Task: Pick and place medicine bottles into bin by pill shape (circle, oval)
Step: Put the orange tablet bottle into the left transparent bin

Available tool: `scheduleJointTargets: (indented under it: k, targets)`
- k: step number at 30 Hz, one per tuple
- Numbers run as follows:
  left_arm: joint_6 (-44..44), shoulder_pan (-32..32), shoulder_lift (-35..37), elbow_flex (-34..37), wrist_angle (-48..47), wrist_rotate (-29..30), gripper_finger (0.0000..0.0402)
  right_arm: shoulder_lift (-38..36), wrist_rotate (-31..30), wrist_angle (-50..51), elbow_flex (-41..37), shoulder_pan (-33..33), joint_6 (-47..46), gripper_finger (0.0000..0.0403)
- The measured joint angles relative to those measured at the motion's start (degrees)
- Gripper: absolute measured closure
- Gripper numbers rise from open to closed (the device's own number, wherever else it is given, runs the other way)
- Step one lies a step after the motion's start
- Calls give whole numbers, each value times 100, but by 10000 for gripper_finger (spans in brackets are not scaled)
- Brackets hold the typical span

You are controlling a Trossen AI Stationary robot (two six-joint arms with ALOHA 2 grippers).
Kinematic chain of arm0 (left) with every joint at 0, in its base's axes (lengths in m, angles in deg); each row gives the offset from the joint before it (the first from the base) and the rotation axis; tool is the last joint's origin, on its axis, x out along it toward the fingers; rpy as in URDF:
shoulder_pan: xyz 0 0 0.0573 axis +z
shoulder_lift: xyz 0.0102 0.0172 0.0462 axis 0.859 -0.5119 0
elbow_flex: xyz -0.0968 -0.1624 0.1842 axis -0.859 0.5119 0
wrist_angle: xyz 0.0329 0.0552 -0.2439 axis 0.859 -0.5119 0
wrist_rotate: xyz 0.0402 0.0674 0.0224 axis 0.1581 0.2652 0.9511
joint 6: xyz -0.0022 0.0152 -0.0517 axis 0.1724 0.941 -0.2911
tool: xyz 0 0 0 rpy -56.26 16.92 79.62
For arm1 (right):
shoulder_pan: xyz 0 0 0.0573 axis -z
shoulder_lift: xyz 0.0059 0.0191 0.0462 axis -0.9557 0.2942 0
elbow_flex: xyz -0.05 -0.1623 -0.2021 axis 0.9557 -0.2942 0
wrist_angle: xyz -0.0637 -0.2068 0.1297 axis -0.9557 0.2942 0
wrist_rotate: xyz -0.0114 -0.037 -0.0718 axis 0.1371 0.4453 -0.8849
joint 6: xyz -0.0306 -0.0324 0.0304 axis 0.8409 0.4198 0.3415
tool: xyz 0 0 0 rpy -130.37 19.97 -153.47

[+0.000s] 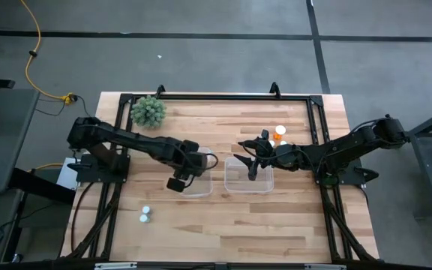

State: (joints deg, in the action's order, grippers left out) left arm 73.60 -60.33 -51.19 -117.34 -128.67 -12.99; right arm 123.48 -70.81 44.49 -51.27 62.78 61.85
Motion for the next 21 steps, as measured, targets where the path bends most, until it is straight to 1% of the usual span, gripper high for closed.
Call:
scheduleJointTargets:
  k: [3,5,12,21]
  targets:
    - [6,69,-200,0,321,-299,286,0,-1,42,0,0,0,179]
    - [68,74,-317,0,455,-362,286,0,-1,35,0,0,0,179]
    - [198,88,-693,0,437,-281,286,0,-1,35,0,0,0,179]
    - [255,89,-723,0,462,-172,286,0,0,35,0,0,0,179]
